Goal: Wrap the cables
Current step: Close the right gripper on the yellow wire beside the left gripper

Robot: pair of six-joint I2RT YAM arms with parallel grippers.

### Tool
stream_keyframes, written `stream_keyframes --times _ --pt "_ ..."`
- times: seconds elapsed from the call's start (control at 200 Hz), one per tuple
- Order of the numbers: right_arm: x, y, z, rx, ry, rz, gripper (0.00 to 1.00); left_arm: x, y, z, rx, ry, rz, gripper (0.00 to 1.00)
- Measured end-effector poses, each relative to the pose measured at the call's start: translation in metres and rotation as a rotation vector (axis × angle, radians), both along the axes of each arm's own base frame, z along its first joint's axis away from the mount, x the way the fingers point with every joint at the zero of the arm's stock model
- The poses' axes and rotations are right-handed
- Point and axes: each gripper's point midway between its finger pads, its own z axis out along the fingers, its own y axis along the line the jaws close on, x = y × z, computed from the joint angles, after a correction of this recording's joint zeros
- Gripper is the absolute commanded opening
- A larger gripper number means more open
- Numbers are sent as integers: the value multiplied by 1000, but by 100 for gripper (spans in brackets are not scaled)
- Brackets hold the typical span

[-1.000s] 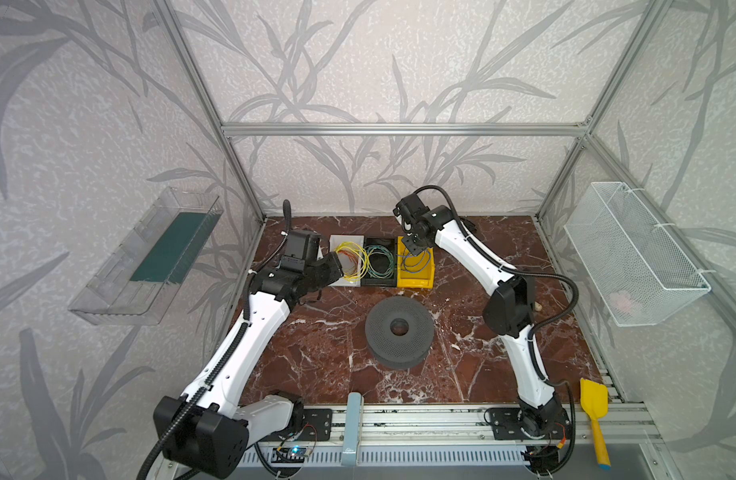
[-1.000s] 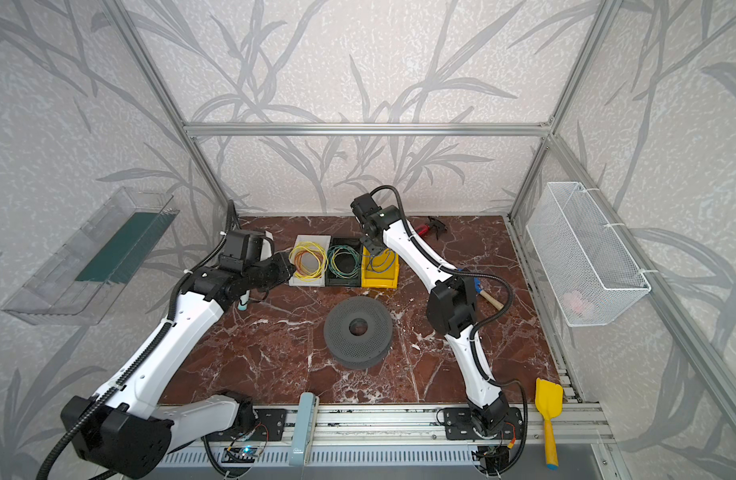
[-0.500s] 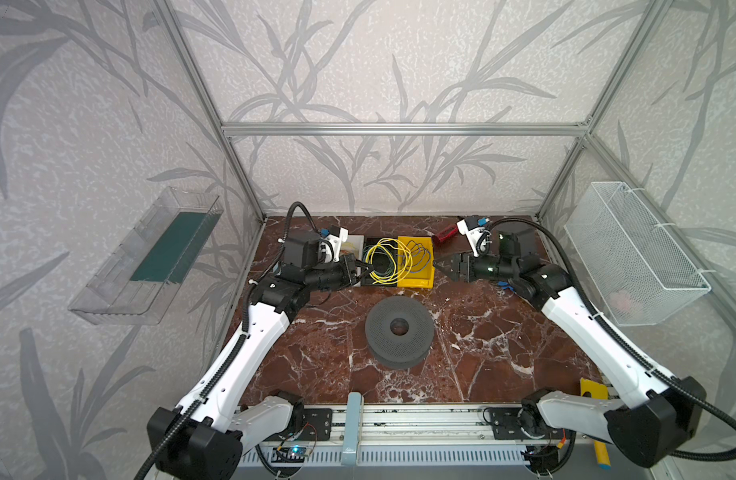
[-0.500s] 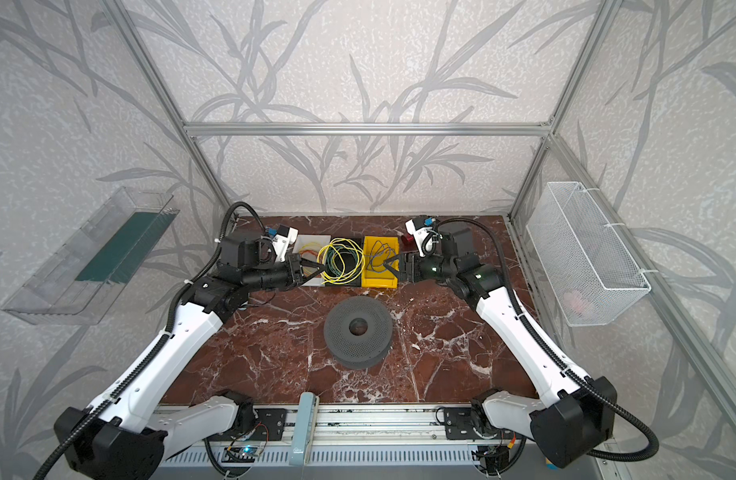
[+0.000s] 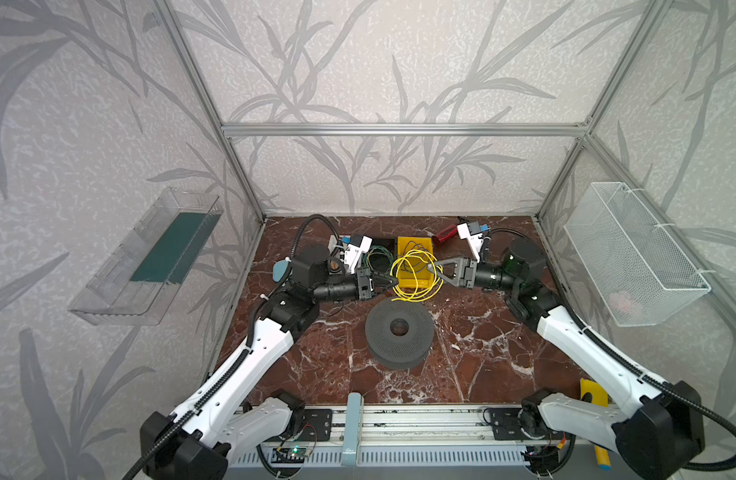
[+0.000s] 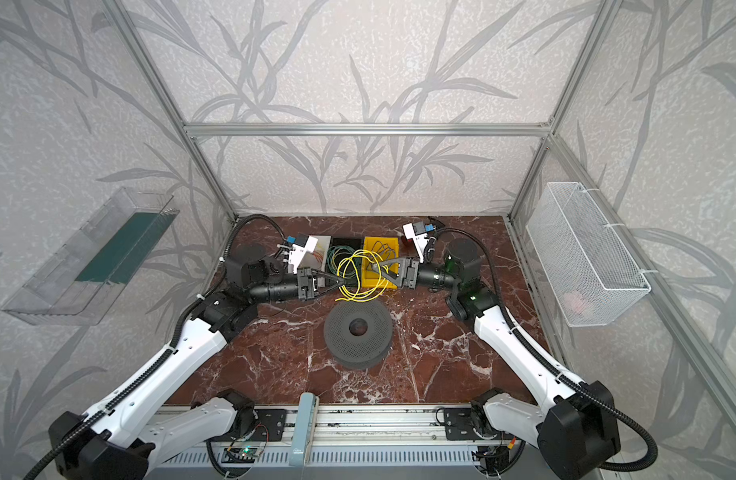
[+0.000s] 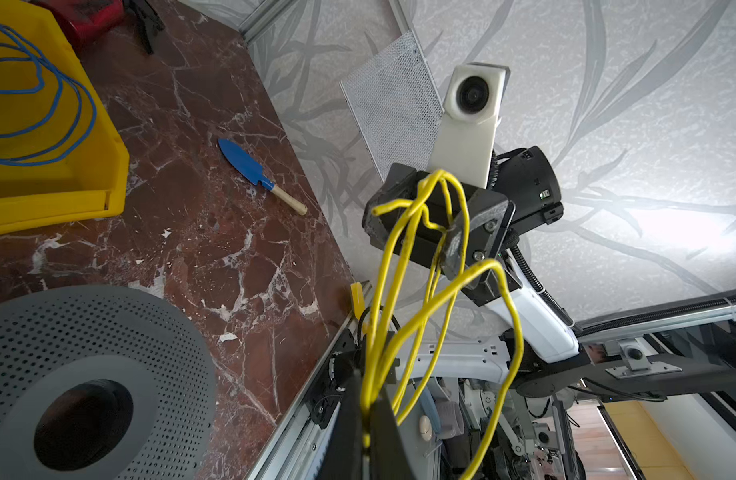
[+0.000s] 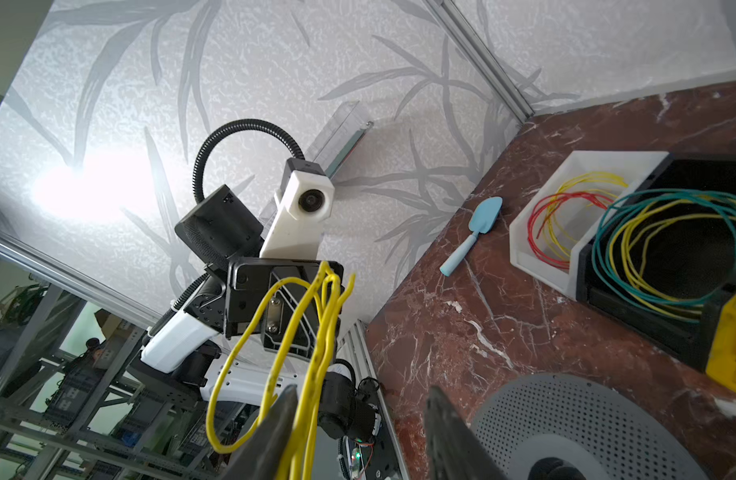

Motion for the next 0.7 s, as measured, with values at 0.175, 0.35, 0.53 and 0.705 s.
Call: stream_keyframes --times 0.175,0.35,0.53,0.705 --pt "-9 -1 3 20 -1 21 17 4 -2 0 -32 -6 7 2" --pt "-16 -4 7 24 -7 20 0 8 -4 -2 -48 -2 10 6" --pt "-12 -5 4 5 19 -4 0 9 -3 -5 -32 -3 17 80" --pt "-4 -11 6 -57 30 -87 0 8 21 -25 141 18 143 95"
